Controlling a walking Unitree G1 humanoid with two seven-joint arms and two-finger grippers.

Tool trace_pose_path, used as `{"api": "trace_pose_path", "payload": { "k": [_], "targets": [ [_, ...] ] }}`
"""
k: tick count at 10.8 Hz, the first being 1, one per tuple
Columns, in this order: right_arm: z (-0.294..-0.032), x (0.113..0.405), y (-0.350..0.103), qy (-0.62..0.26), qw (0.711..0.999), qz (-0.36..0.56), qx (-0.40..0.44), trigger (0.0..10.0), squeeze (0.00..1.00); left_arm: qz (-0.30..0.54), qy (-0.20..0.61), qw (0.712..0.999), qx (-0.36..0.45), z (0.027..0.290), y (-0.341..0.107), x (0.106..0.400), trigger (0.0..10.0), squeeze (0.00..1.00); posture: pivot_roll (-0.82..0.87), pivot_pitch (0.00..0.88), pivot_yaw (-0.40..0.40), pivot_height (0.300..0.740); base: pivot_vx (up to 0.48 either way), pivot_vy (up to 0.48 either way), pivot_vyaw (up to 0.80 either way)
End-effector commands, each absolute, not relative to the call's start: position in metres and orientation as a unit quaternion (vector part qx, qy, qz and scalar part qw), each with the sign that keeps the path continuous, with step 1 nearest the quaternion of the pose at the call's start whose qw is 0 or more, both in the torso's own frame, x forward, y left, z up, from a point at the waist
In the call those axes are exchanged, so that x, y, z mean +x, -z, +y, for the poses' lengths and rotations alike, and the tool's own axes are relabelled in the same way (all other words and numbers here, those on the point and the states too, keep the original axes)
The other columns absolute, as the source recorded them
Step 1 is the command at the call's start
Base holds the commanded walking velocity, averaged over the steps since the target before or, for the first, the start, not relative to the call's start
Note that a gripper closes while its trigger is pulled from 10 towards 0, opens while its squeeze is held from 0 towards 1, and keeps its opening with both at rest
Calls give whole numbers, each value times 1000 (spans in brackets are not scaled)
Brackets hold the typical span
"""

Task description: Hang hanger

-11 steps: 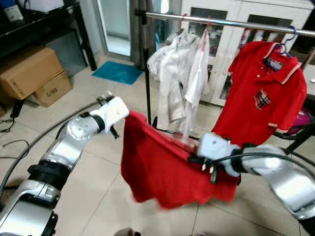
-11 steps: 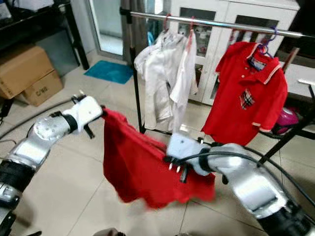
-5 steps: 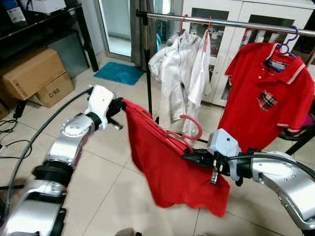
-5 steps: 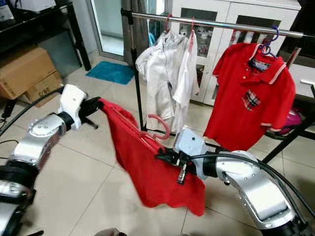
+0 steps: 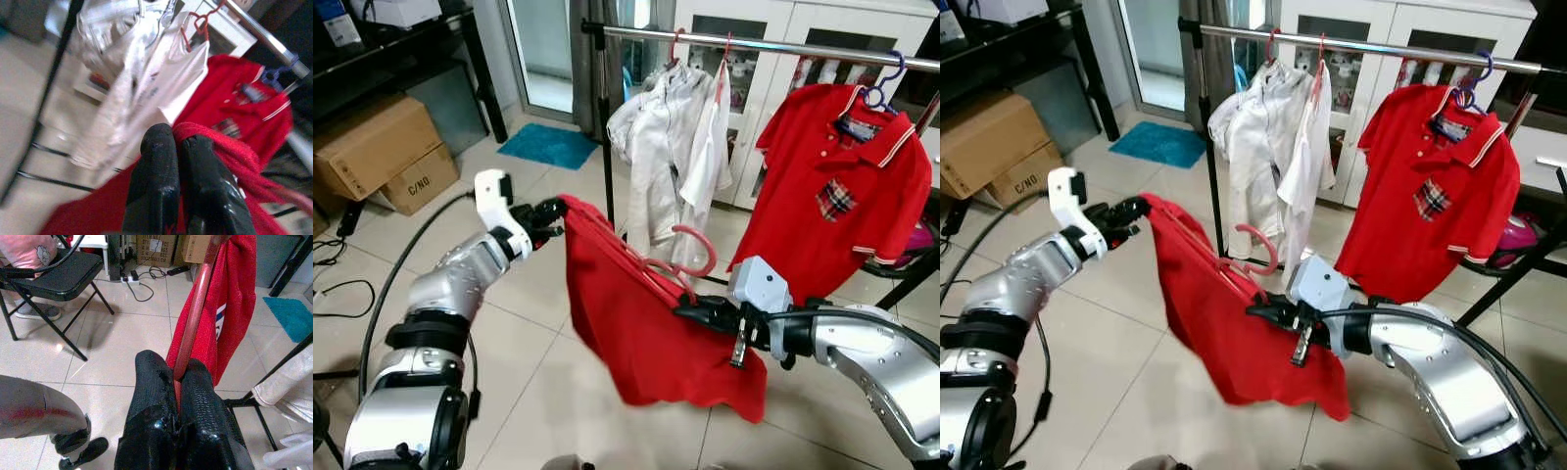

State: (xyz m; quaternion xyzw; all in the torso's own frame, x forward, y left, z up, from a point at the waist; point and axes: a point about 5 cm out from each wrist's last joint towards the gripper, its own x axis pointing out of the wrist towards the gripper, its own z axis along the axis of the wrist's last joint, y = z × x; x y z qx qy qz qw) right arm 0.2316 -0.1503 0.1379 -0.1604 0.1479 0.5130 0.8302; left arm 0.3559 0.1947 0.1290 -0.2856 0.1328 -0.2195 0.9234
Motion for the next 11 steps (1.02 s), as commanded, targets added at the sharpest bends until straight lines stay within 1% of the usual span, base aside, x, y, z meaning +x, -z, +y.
{"api": "trace_pose_path", "payload": {
  "k": [1, 3, 4, 5, 6, 7, 8, 9, 10, 11],
  "targets": [
    [-172, 218, -114, -506, 816, 233, -155, 0, 0, 8, 89, 942, -324, 264, -180, 362, 0, 0, -48, 0, 66, 740, 0, 0, 0],
    [-169, 230, -121, -481, 842, 189, -153, 0, 0, 10, 69, 912, -405, 267, -178, 361, 0, 0, -48, 0, 66, 740, 0, 0, 0],
    [-167, 234, -126, -475, 853, 167, -139, 0, 0, 13, 59, 907, -416, 269, -175, 360, 0, 0, -43, 0, 64, 740, 0, 0, 0],
    [-163, 238, -135, -466, 867, 133, -114, 0, 0, 32, 45, 919, -392, 271, -168, 357, 0, 0, -38, 0, 62, 740, 0, 0, 0],
    [-161, 244, -145, -455, 880, 103, -91, 0, 0, 51, 42, 919, -388, 268, -161, 354, 0, 0, -37, 0, 64, 740, 0, 0, 0],
    [-161, 245, -145, -452, 880, 102, -99, 0, 0, 79, 39, 939, -334, 266, -154, 351, 0, 0, -37, 0, 64, 740, 0, 0, 0],
    [-161, 245, -143, -455, 875, 112, -123, 0, 0, 103, 48, 971, -212, 263, -149, 349, 0, 0, -36, 0, 64, 740, 0, 0, 0],
    [-163, 241, -131, -468, 843, 178, -197, 0, 0, 105, 92, 990, -19, 250, -154, 350, 0, 0, -41, 0, 66, 740, 0, 0, 0],
    [-167, 241, -122, -471, 816, 220, -252, 0, 0, 73, 130, 983, 110, 236, -169, 353, 0, 0, -44, 0, 68, 740, 0, 0, 0],
    [-169, 248, -114, -465, 796, 246, -298, 0, 0, 55, 172, 970, 160, 219, -181, 356, 0, 0, -52, 0, 76, 740, 0, 0, 0]
  ]
}}
